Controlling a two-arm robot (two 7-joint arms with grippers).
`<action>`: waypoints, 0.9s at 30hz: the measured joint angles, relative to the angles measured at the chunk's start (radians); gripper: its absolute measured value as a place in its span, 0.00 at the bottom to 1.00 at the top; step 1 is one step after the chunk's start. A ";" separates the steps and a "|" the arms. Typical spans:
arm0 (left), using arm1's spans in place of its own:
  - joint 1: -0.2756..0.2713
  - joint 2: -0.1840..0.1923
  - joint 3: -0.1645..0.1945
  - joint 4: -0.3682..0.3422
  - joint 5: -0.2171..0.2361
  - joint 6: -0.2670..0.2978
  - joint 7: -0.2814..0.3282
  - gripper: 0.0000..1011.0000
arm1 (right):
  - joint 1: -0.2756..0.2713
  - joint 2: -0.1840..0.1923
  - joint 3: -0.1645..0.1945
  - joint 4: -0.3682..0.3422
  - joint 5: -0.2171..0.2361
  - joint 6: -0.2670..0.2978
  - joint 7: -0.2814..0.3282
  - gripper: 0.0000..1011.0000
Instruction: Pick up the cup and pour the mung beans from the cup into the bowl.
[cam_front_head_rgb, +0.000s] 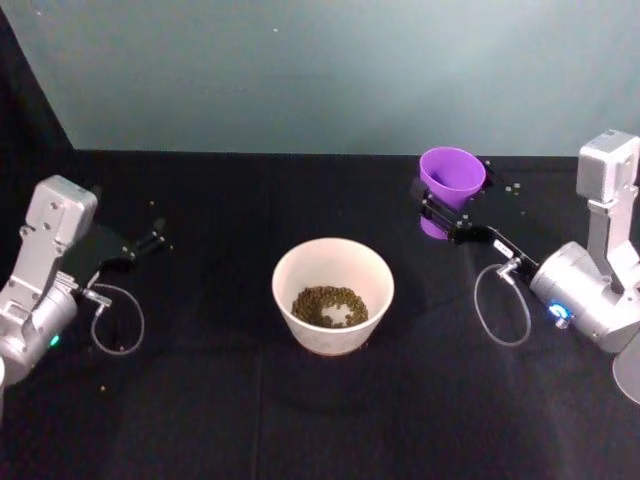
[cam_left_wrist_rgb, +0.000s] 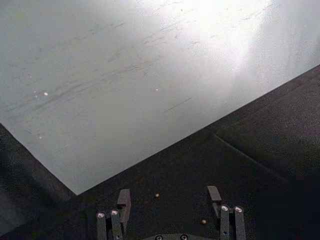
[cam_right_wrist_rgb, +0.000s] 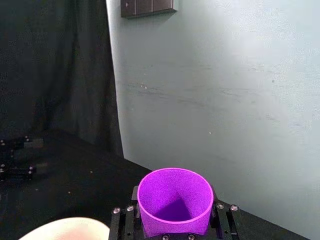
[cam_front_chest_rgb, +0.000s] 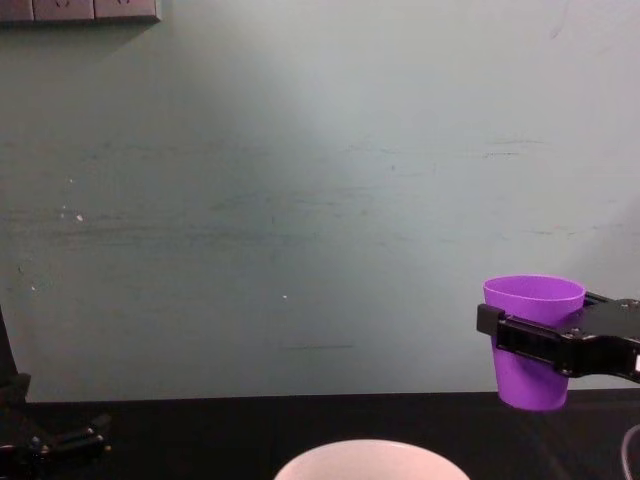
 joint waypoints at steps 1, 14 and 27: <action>0.000 0.000 0.000 0.000 0.000 0.000 0.000 0.99 | 0.000 0.000 0.000 0.000 -0.001 -0.001 0.000 0.73; 0.000 0.000 0.000 0.000 0.000 0.000 0.000 0.99 | 0.001 0.000 -0.002 -0.003 -0.006 -0.003 -0.001 0.73; 0.000 0.000 0.000 0.000 0.000 0.000 0.000 0.99 | 0.024 0.031 -0.034 0.085 0.027 -0.078 0.067 0.73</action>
